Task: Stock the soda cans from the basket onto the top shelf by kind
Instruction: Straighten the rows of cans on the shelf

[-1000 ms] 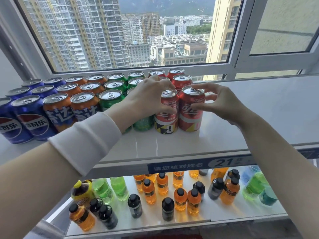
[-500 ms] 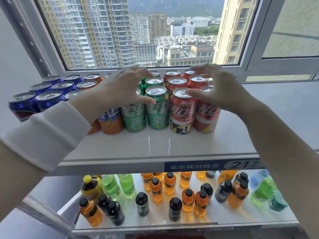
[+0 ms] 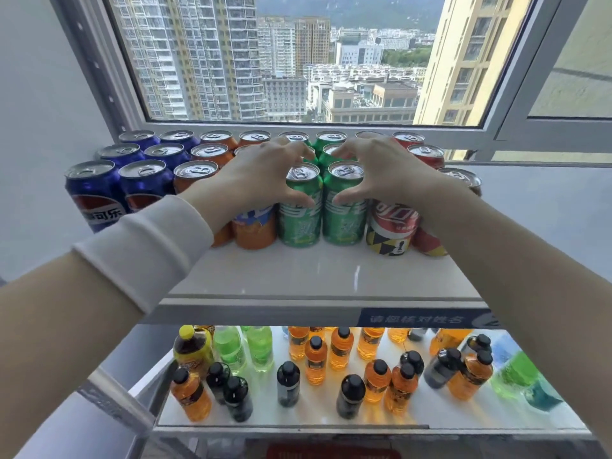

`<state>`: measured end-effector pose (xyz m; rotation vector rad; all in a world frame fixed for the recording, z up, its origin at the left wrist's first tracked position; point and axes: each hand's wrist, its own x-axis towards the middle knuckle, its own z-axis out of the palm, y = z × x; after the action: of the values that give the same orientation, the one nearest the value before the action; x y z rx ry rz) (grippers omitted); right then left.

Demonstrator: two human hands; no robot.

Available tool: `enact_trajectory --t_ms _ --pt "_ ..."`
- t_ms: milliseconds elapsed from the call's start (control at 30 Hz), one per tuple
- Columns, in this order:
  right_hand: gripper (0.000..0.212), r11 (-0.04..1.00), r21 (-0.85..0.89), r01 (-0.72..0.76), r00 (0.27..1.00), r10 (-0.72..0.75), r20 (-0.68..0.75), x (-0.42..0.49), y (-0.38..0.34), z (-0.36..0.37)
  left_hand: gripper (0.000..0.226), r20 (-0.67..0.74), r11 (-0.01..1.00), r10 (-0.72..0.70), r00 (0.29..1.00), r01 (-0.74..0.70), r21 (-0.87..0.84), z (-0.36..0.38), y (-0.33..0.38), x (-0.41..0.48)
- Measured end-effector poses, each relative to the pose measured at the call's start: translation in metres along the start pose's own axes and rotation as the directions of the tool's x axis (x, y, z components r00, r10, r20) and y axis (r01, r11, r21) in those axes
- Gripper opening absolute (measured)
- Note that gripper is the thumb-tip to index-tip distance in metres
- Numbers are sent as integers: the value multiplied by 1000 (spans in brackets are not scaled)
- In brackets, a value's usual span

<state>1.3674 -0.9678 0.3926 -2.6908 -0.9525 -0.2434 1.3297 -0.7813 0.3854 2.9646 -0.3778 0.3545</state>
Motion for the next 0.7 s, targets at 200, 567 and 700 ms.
enact_trajectory --t_ms 200,567,700 --pt "77 997 73 -38 999 39 -10 -4 -4 -3 80 2 1000 24 1000 -24 1 -3 0 -4" --pt "83 999 43 -5 1000 6 -19 -17 -10 -4 84 -11 995 57 998 -55 88 -2 4 -15" --pt "86 1000 12 13 1000 -13 20 -16 -9 -5 83 3 992 77 997 -77 95 -4 6 -19"
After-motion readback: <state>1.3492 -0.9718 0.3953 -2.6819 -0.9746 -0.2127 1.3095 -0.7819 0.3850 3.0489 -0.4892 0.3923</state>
